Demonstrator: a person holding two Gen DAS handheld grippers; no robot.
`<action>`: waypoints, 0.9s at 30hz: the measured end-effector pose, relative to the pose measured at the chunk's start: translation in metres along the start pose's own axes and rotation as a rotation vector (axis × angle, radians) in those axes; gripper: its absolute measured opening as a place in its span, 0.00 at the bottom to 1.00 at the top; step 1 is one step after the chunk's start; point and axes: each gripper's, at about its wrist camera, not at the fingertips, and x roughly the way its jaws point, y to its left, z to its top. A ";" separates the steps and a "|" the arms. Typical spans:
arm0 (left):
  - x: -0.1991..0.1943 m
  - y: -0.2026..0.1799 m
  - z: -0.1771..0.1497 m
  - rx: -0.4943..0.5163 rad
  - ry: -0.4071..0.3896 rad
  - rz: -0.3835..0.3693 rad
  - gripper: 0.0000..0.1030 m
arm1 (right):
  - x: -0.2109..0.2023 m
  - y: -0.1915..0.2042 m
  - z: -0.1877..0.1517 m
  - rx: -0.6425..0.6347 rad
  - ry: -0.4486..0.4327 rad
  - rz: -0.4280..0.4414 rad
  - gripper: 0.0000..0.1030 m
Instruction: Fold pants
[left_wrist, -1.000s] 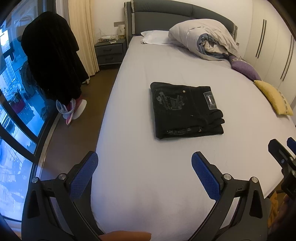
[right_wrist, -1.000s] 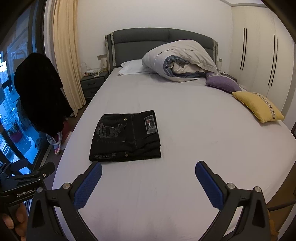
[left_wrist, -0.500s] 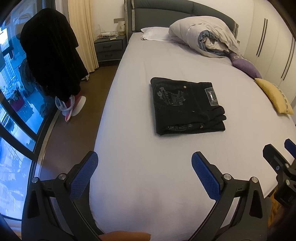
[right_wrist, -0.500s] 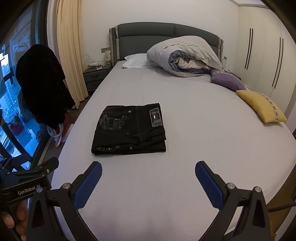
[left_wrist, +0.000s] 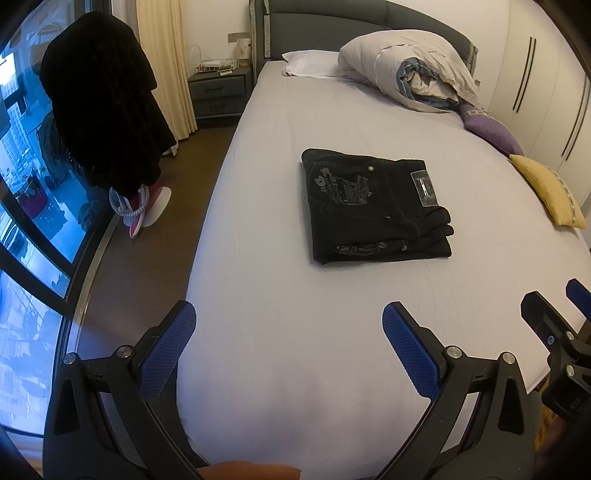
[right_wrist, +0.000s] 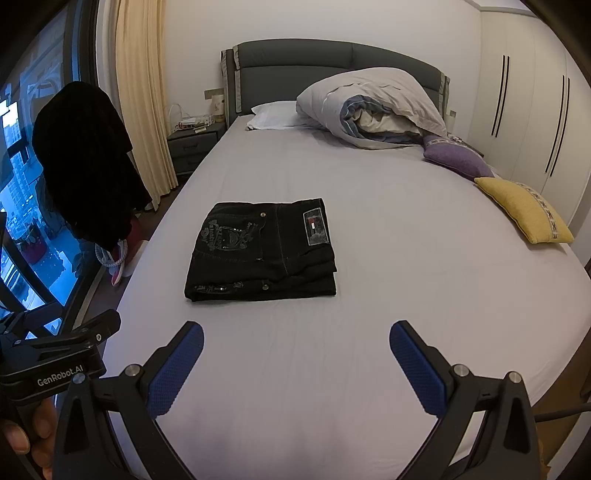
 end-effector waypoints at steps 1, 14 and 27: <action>0.000 0.000 0.000 0.000 0.000 -0.001 1.00 | 0.000 0.000 0.000 0.000 0.000 0.000 1.00; 0.001 0.001 -0.002 -0.001 0.003 0.001 1.00 | 0.000 0.001 -0.004 0.003 0.005 0.001 1.00; 0.003 0.001 -0.006 0.000 0.008 0.002 1.00 | 0.002 0.002 -0.013 0.002 0.011 0.005 1.00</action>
